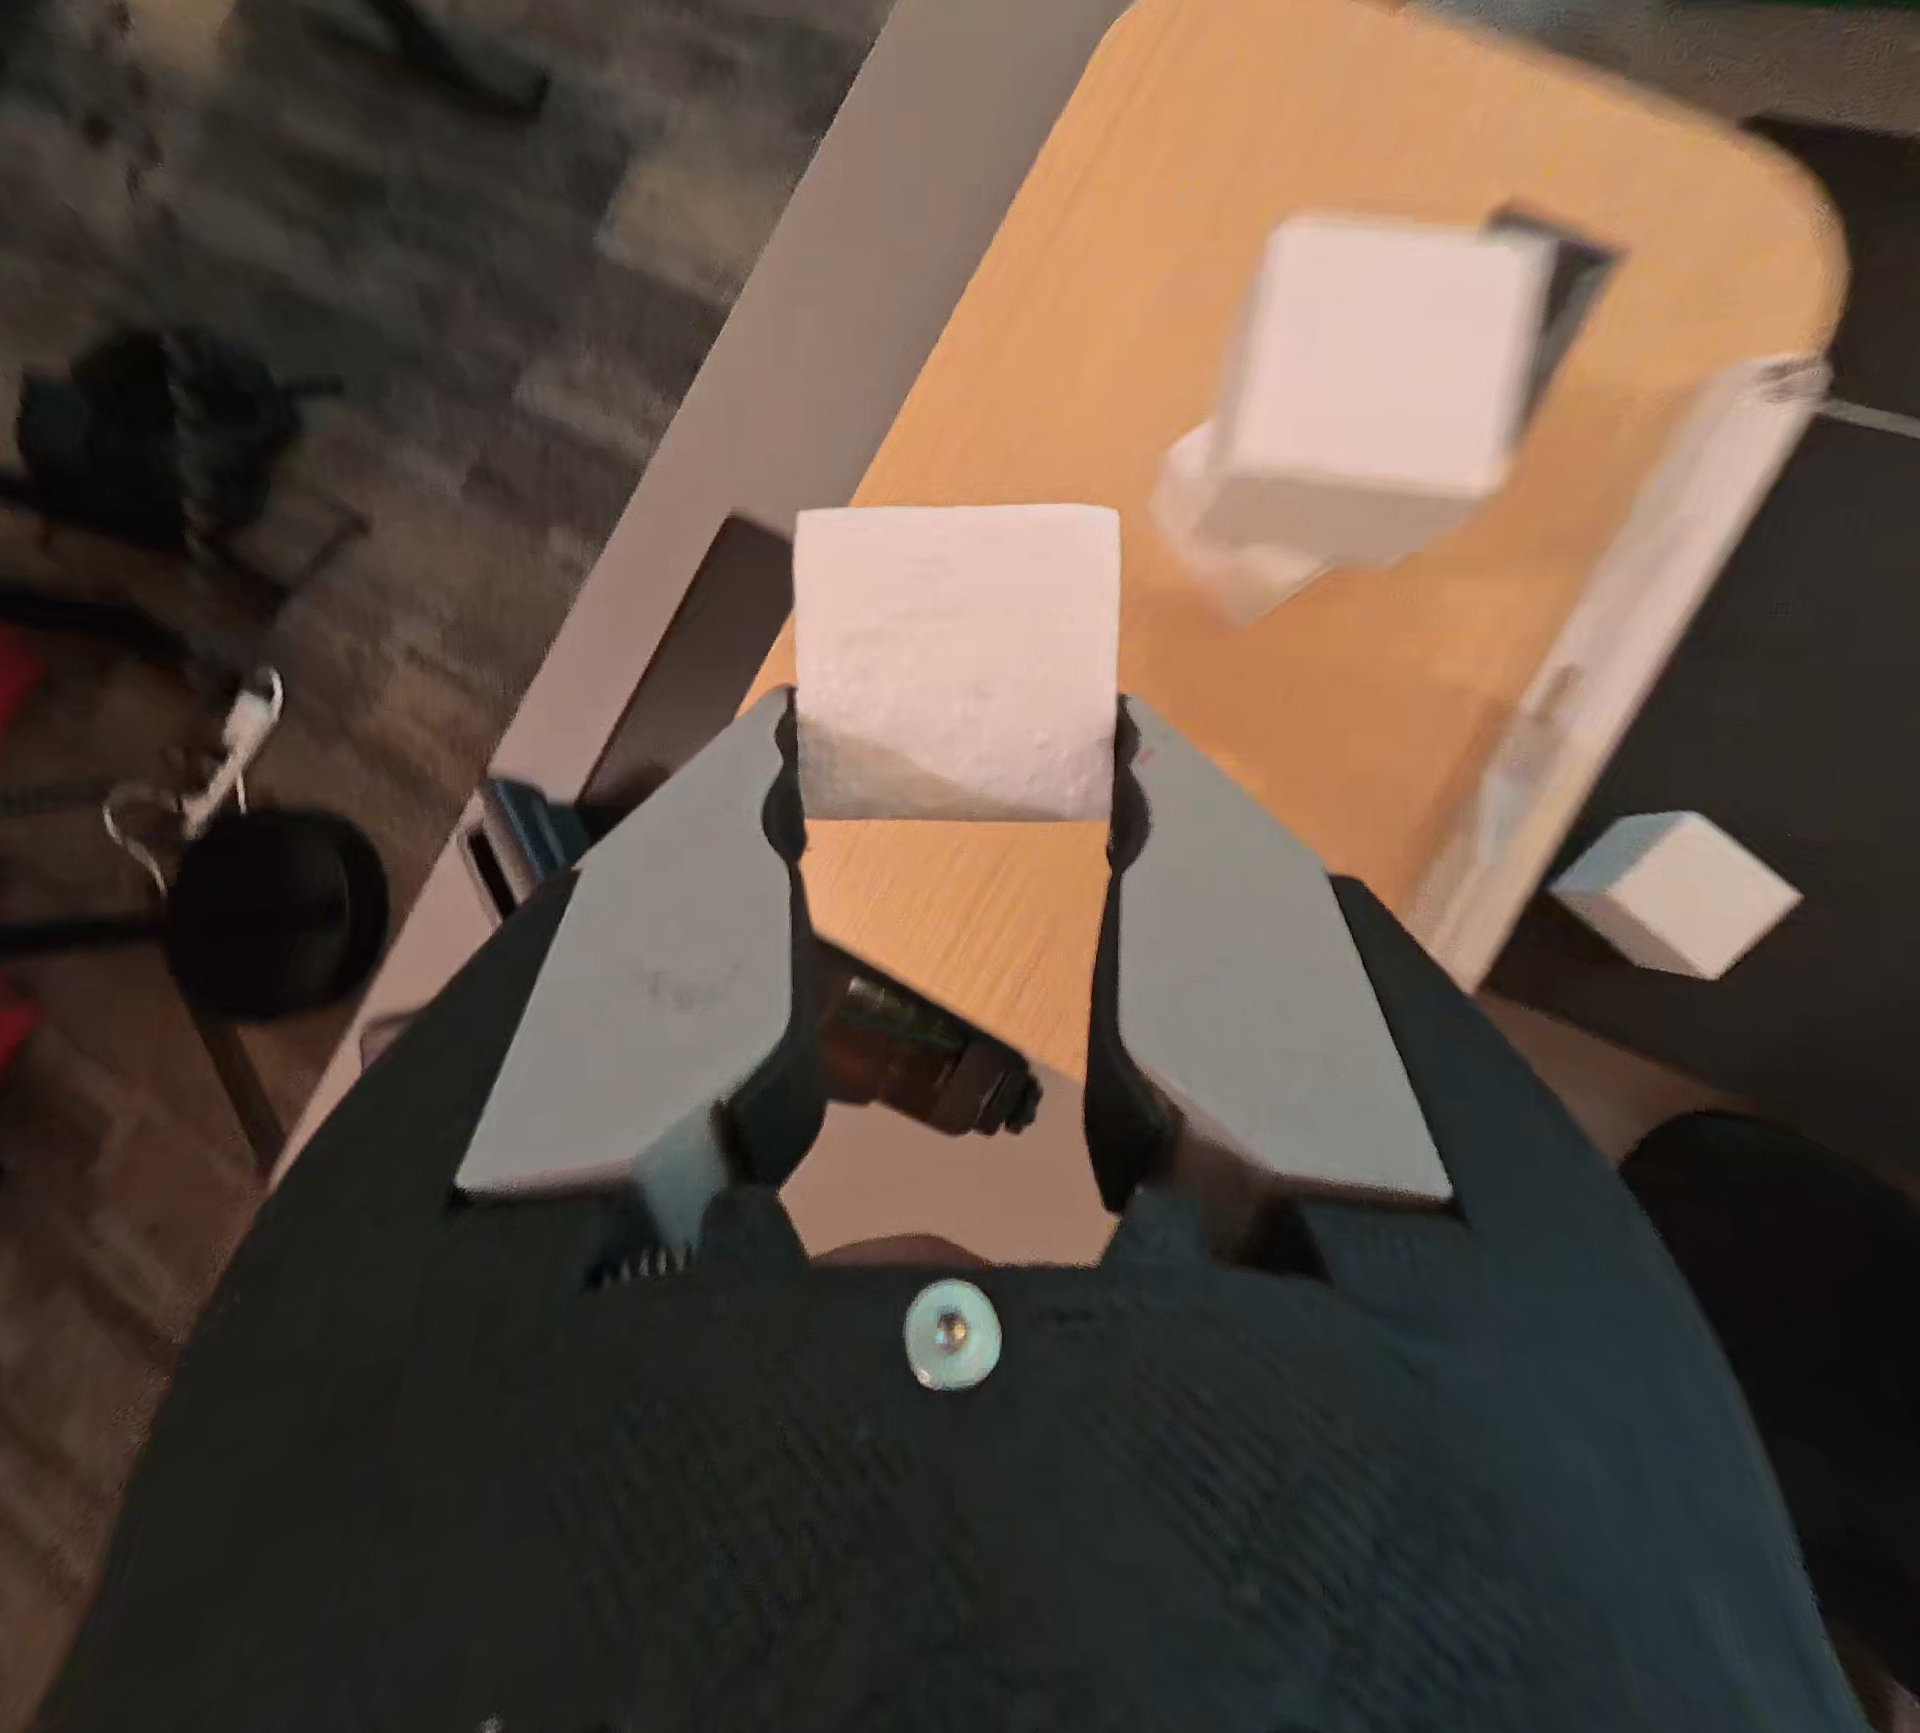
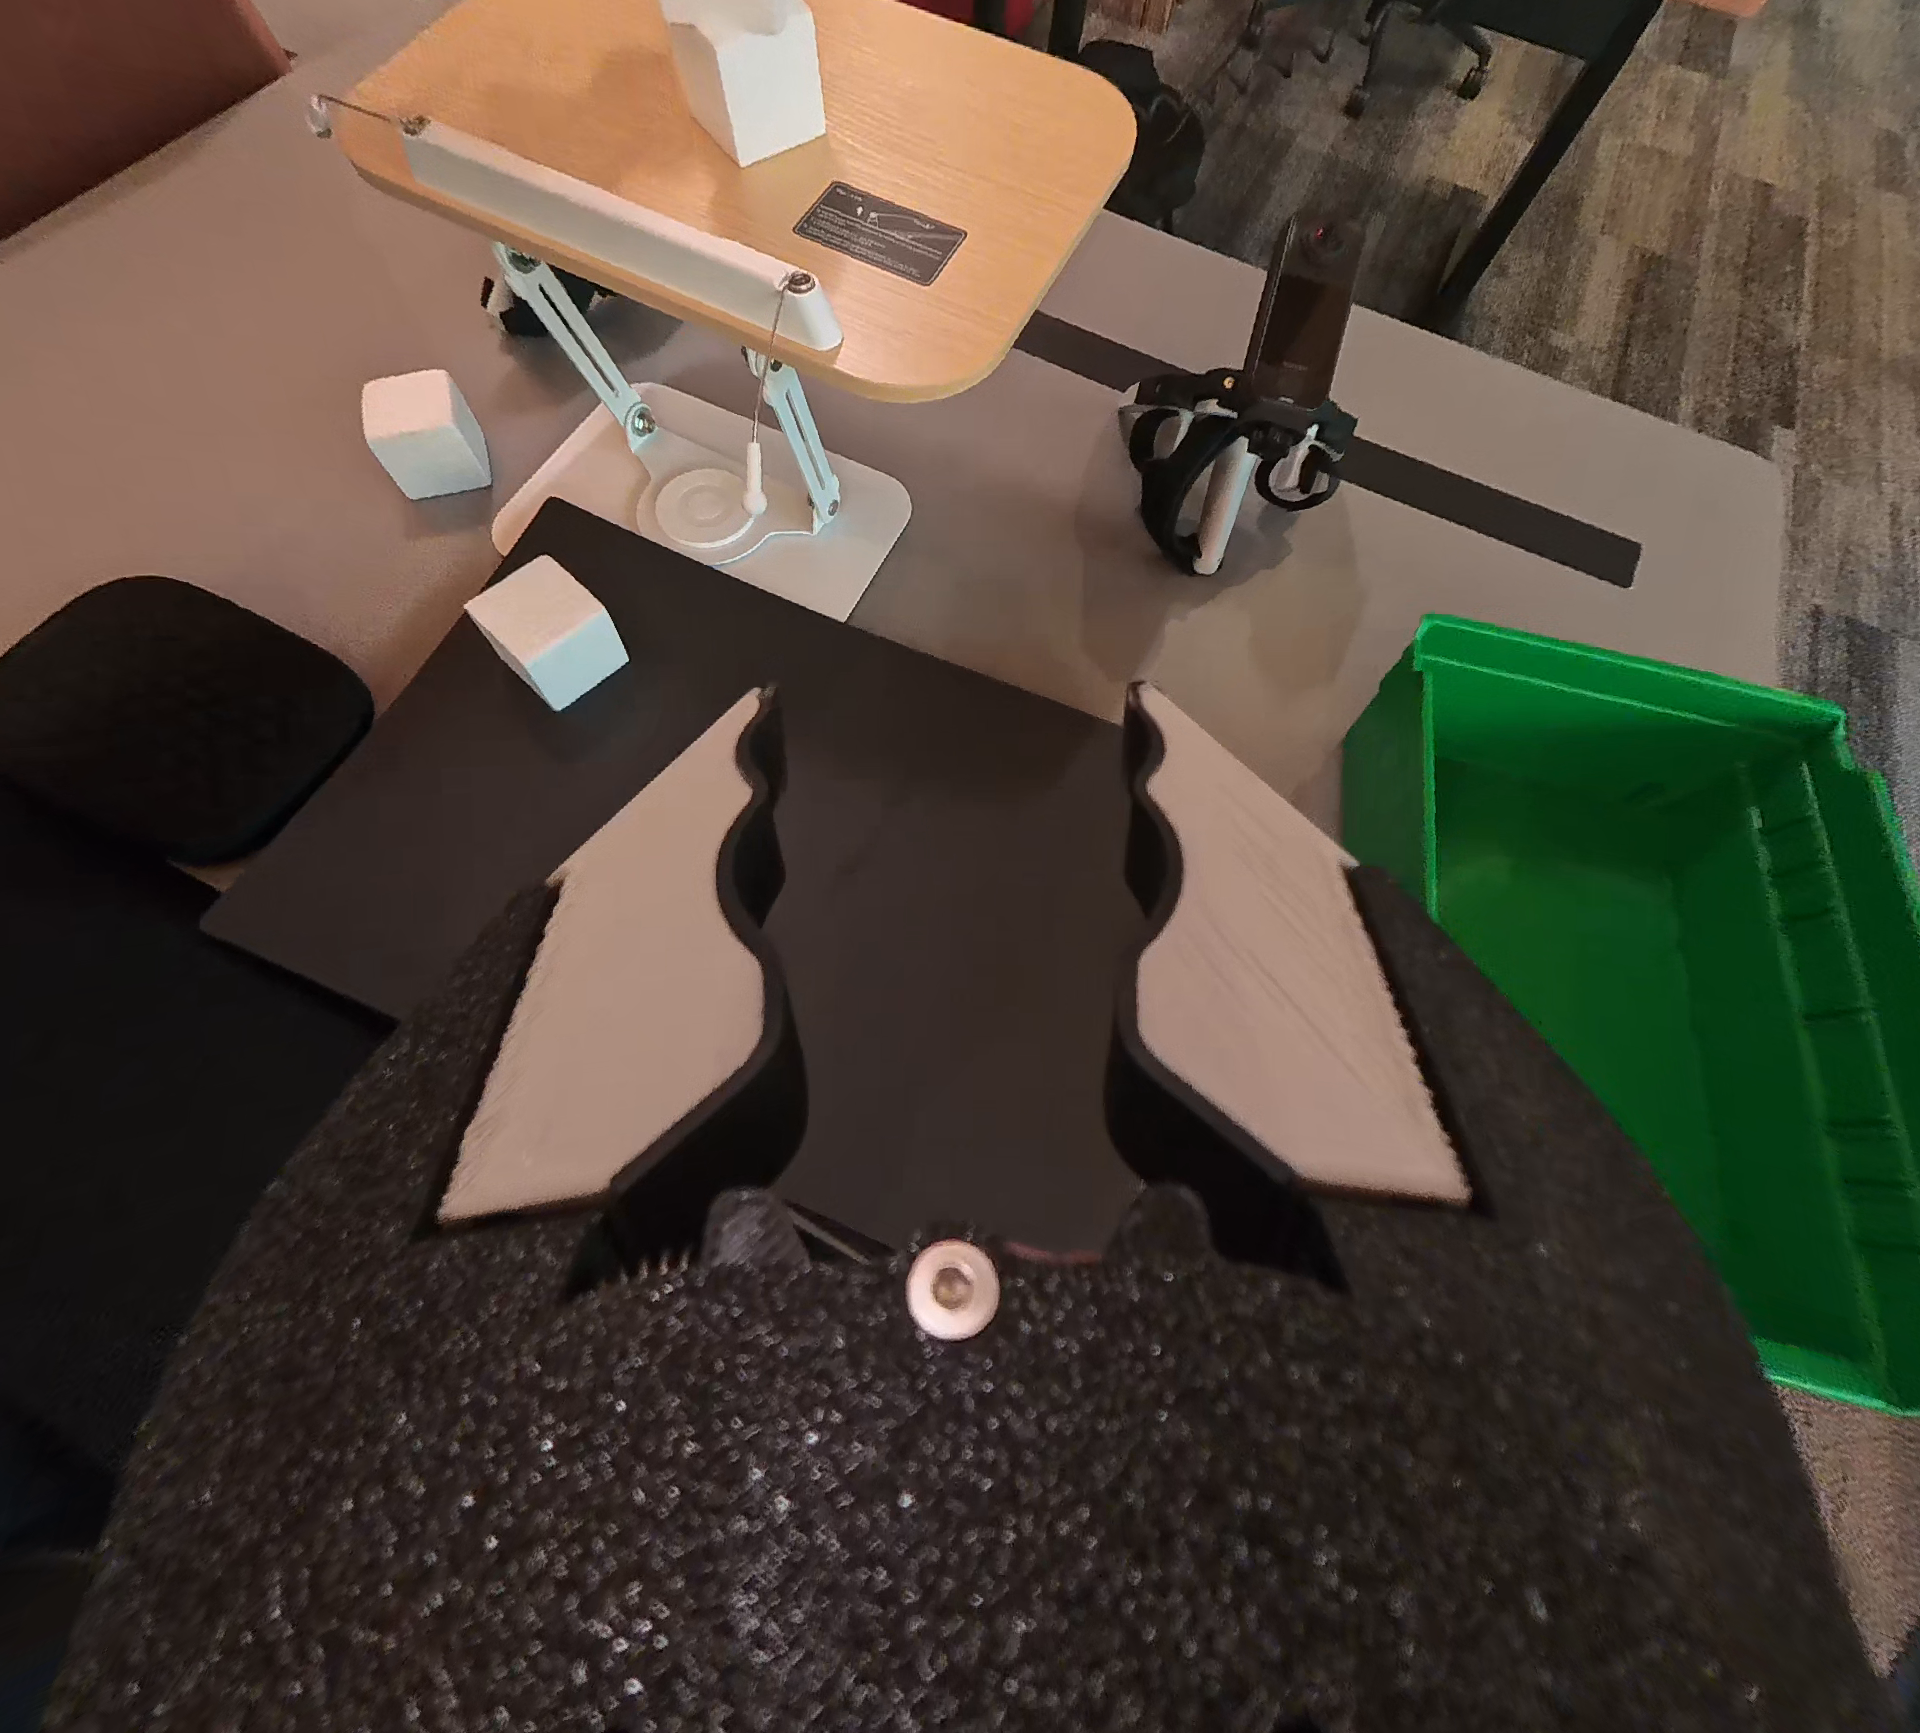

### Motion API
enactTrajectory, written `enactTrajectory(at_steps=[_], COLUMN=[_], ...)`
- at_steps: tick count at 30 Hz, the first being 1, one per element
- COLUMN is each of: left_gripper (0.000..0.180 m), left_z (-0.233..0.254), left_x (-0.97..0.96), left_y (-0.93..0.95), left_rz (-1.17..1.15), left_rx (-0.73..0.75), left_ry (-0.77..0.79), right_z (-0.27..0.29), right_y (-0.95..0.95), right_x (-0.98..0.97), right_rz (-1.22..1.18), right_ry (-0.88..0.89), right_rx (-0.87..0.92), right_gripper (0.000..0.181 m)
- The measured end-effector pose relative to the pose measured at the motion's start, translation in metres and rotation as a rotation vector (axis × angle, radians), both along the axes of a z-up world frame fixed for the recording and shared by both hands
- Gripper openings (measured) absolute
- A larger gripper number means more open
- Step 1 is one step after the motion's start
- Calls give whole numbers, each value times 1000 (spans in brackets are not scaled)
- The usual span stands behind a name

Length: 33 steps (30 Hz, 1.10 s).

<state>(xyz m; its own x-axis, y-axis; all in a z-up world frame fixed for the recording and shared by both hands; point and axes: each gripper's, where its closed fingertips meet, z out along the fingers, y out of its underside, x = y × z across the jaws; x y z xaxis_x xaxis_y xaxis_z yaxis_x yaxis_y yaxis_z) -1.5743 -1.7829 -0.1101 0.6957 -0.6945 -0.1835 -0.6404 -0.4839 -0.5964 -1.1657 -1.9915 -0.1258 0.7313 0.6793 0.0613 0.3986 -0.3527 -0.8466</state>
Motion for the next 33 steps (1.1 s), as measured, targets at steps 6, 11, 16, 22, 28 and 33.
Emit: enactTrajectory(at_steps=[6, 11, 16, 22, 28, 33], left_gripper=[56, 56, 57, 57, 61, 82], left_z=[23, 2, 1, 3, -1, -4], left_x=[81, 97, 100, 99, 101, 99], left_y=[-19, -16, -10, -2, -4, -5], left_rz=[-241, -268, -240, -223, -211, -168], left_rx=[-18, -47, -50, -19, -56, -71], left_ry=[69, 161, 133, 148, 95, 66], right_z=[-2, -4, -7, -4, -4, -8], right_y=[-1, -5, -11, -12, -13, -14], right_x=[-8, -6, 3, 4, 0, 1], right_rz=[22, 22, 5, 3, 11, 4], right_ry=[-12, -23, -13, -9, -21, -7], right_rx=[4, 8, -4, 1, 6, -16], right_gripper=[64, 65, 64, 64, 64, 65])
